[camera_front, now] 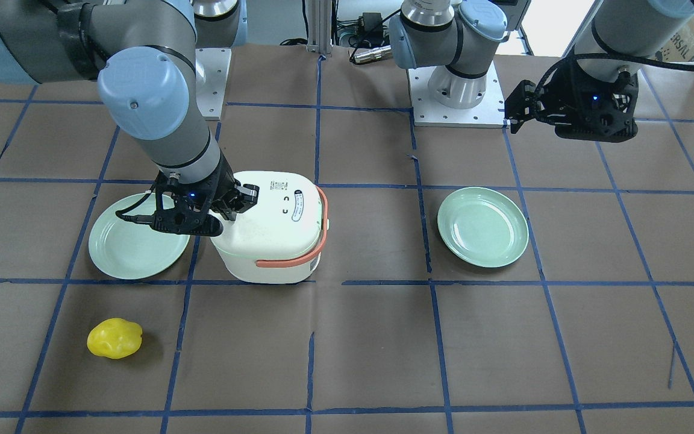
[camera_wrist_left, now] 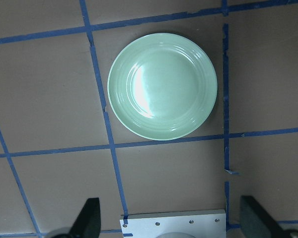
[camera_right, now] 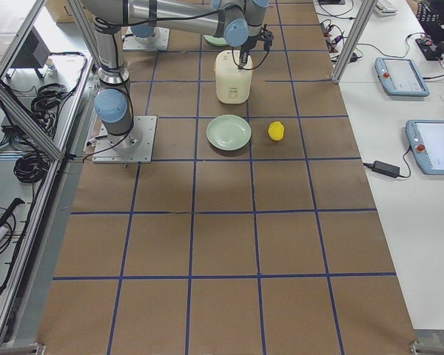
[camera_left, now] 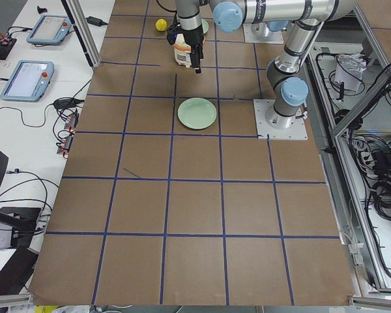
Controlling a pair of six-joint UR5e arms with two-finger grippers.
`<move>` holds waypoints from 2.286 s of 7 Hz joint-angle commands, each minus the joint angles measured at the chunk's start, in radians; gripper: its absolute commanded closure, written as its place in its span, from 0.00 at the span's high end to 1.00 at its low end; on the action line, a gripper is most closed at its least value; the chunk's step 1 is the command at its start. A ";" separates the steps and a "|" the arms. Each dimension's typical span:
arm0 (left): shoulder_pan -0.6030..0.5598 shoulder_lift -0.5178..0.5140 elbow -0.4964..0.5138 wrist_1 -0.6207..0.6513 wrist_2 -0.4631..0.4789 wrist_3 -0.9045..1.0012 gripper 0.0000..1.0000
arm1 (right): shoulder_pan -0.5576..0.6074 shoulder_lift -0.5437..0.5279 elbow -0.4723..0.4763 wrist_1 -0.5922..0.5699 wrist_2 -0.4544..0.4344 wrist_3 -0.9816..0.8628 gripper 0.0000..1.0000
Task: Press rice cooker button
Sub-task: 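Lower the right gripper and press down on the green button, then raise the right gripper away as the rice cooker lid pops open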
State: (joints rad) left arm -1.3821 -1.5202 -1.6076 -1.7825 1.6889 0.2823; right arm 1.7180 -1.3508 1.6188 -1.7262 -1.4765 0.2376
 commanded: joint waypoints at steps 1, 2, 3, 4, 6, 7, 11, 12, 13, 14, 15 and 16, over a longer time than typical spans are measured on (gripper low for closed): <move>0.000 0.000 0.000 0.000 0.000 0.000 1.00 | 0.000 -0.010 -0.010 0.007 -0.004 0.003 0.16; 0.000 0.000 0.000 0.000 0.000 0.000 1.00 | 0.000 -0.013 -0.010 0.017 -0.007 0.003 0.16; 0.000 0.000 0.000 0.000 0.000 0.000 1.00 | 0.000 -0.033 0.004 0.017 -0.008 0.003 0.16; 0.000 0.000 0.000 0.000 0.000 0.000 1.00 | 0.000 -0.031 0.015 0.017 -0.007 0.002 0.15; 0.000 0.000 -0.002 0.000 0.000 0.000 1.00 | 0.000 -0.025 0.046 0.002 0.001 0.002 0.15; 0.000 0.000 0.000 0.000 0.000 0.000 1.00 | 0.000 -0.024 0.046 0.000 0.001 0.002 0.15; 0.000 0.000 0.000 0.000 0.000 0.000 1.00 | 0.002 -0.068 -0.023 0.107 -0.021 0.028 0.33; 0.000 0.000 0.000 0.000 0.000 0.000 1.00 | 0.002 -0.086 -0.113 0.173 -0.074 0.028 0.80; 0.000 0.000 0.000 0.000 0.000 0.000 1.00 | -0.020 -0.077 -0.200 0.201 -0.153 -0.004 1.00; 0.000 0.000 0.000 0.000 0.000 0.000 1.00 | -0.047 -0.071 -0.223 0.206 -0.157 -0.111 1.00; 0.000 0.000 0.000 0.000 0.000 0.000 1.00 | -0.114 -0.077 -0.223 0.233 -0.147 -0.210 1.00; 0.000 0.000 0.000 0.000 0.000 0.000 1.00 | -0.183 -0.080 -0.220 0.241 -0.101 -0.316 1.00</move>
State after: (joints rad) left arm -1.3821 -1.5202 -1.6076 -1.7825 1.6889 0.2822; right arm 1.6142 -1.4278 1.4041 -1.5029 -1.6117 0.0490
